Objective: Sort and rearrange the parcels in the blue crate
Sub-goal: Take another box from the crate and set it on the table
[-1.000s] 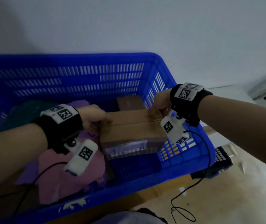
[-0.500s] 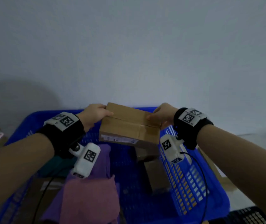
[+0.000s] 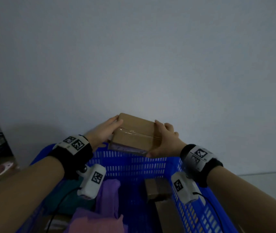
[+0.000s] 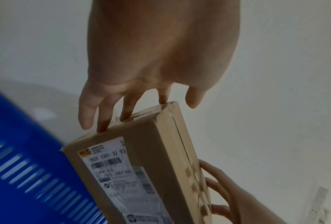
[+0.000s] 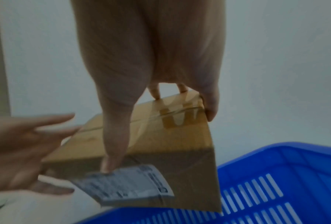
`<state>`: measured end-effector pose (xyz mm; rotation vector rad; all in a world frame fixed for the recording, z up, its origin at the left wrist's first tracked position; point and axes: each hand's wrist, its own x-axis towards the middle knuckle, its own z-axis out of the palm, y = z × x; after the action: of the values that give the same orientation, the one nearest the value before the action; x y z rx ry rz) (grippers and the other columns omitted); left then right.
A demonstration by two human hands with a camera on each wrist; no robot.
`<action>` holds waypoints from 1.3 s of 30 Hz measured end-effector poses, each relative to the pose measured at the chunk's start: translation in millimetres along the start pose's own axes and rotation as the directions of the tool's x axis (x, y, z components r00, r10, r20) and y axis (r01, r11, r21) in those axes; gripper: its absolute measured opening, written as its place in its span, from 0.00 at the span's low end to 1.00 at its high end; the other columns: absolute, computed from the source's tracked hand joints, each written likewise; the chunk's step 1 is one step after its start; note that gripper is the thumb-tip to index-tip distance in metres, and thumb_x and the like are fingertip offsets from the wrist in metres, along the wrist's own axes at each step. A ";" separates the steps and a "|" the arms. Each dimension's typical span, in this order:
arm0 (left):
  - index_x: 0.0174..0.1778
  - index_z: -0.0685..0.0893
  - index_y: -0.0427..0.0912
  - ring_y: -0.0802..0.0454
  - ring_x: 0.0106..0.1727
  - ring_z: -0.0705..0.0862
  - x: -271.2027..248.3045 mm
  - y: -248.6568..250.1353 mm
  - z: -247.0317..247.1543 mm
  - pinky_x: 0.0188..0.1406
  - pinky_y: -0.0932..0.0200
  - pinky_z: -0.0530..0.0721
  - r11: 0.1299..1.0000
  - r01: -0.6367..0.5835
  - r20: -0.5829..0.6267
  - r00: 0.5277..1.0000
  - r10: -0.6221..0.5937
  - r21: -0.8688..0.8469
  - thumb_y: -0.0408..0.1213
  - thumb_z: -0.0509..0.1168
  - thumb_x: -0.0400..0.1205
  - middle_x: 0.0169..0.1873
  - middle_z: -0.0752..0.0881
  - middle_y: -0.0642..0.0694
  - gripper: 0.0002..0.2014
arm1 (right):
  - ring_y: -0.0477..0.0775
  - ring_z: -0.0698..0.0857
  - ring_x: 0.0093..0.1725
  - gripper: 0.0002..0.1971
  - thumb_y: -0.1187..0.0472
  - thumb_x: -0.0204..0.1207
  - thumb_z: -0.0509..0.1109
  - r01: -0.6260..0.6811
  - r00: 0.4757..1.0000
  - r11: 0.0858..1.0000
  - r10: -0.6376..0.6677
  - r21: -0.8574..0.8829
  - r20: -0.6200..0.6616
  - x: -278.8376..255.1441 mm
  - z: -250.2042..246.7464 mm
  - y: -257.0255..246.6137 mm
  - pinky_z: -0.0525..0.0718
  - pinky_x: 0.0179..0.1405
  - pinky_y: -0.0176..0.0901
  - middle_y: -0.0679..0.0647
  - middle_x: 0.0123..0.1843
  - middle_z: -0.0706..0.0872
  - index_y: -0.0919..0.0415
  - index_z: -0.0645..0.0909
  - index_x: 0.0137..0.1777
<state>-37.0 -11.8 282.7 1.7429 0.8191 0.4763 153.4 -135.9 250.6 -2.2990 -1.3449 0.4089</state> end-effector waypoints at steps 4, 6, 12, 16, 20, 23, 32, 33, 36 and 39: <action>0.76 0.69 0.58 0.54 0.61 0.78 -3.4 19.3 3.0 0.58 0.58 0.77 1.000 -0.011 0.008 1.000 0.011 -0.016 0.58 0.50 0.85 0.66 0.77 0.54 0.23 | 0.67 0.64 0.72 0.63 0.41 0.53 0.83 0.025 0.992 1.000 -0.026 -0.014 -0.125 -5.3 2.5 3.2 0.72 0.71 0.62 0.54 0.76 0.54 0.42 0.42 0.81; 0.71 0.74 0.57 0.55 0.60 0.77 -3.1 25.0 6.3 0.56 0.60 0.72 0.998 -0.054 0.003 0.999 0.054 0.019 0.57 0.47 0.86 0.65 0.79 0.55 0.21 | 0.63 0.68 0.71 0.65 0.38 0.47 0.81 0.008 0.992 0.998 0.000 0.062 -0.126 -7.6 -2.2 6.3 0.75 0.70 0.58 0.54 0.75 0.58 0.44 0.44 0.82; 0.70 0.74 0.48 0.46 0.68 0.73 11.2 11.9 6.4 0.65 0.49 0.73 0.995 -0.018 -0.201 0.980 -0.003 -0.102 0.46 0.55 0.87 0.66 0.74 0.47 0.16 | 0.58 0.80 0.65 0.55 0.58 0.61 0.84 -0.041 0.980 0.849 0.136 0.527 -0.144 -7.5 -8.1 24.3 0.86 0.57 0.55 0.57 0.74 0.73 0.51 0.52 0.83; 0.81 0.63 0.51 0.41 0.74 0.71 12.8 -3.5 24.5 0.72 0.44 0.72 0.987 0.082 -0.074 0.993 -0.093 -0.140 0.45 0.60 0.85 0.78 0.68 0.48 0.27 | 0.58 0.85 0.55 0.48 0.61 0.67 0.80 -0.079 0.986 0.580 0.167 0.811 -0.023 -17.5 -13.8 29.0 0.89 0.48 0.58 0.56 0.62 0.79 0.45 0.54 0.82; 0.79 0.65 0.60 0.45 0.66 0.81 7.8 -2.5 41.1 0.64 0.48 0.80 0.956 0.006 0.021 1.000 0.000 -0.293 0.45 0.65 0.82 0.68 0.80 0.49 0.28 | 0.63 0.85 0.59 0.44 0.53 0.68 0.79 -0.142 0.989 0.493 0.105 0.859 0.103 -26.0 -17.6 36.0 0.84 0.58 0.67 0.56 0.63 0.81 0.36 0.57 0.79; 0.78 0.66 0.63 0.49 0.59 0.84 6.4 -0.1 45.6 0.55 0.50 0.85 0.934 -0.034 0.042 0.998 0.052 -0.355 0.37 0.66 0.82 0.60 0.85 0.50 0.30 | 0.62 0.86 0.60 0.41 0.46 0.70 0.76 -0.147 0.989 0.506 0.063 0.850 0.133 -32.0 -22.1 39.4 0.88 0.54 0.58 0.55 0.68 0.81 0.32 0.56 0.79; 0.79 0.66 0.58 0.55 0.55 0.84 10.2 1.1 62.2 0.44 0.56 0.85 0.910 -0.130 0.045 0.986 0.160 -0.394 0.26 0.65 0.81 0.61 0.81 0.49 0.33 | 0.47 0.69 0.76 0.31 0.52 0.80 0.66 -0.025 1.000 0.471 0.023 0.882 0.016 -42.3 -30.0 50.6 0.62 0.80 0.63 0.41 0.79 0.69 0.36 0.57 0.81; 0.79 0.66 0.58 0.54 0.56 0.84 11.5 2.1 66.1 0.44 0.56 0.86 0.907 -0.133 0.054 0.984 0.168 -0.400 0.26 0.66 0.80 0.62 0.80 0.48 0.34 | 0.45 0.70 0.76 0.31 0.54 0.81 0.65 0.008 1.000 0.472 0.015 0.882 -0.017 -44.0 -31.6 52.3 0.67 0.78 0.55 0.41 0.79 0.70 0.39 0.58 0.81; 0.78 0.67 0.58 0.51 0.59 0.83 16.4 7.7 84.3 0.39 0.59 0.86 0.903 -0.138 0.085 0.979 0.187 -0.407 0.27 0.68 0.80 0.64 0.79 0.48 0.34 | 0.41 0.80 0.64 0.29 0.64 0.82 0.63 0.102 0.991 0.498 0.027 0.861 -0.133 -53.8 -41.3 60.6 0.83 0.52 0.28 0.47 0.75 0.76 0.50 0.61 0.81; 0.77 0.70 0.55 0.53 0.58 0.83 21.0 15.8 108.6 0.40 0.59 0.85 0.903 -0.137 0.108 0.974 0.197 -0.407 0.27 0.68 0.79 0.61 0.79 0.51 0.32 | 0.43 0.82 0.58 0.31 0.75 0.80 0.61 0.162 0.973 0.509 0.060 0.845 -0.223 -65.5 -57.5 78.1 0.84 0.44 0.28 0.53 0.70 0.78 0.54 0.63 0.80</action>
<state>55.0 -71.4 261.0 1.4515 0.4296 0.5784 206.5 -239.6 261.9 -1.3774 -0.7821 0.6066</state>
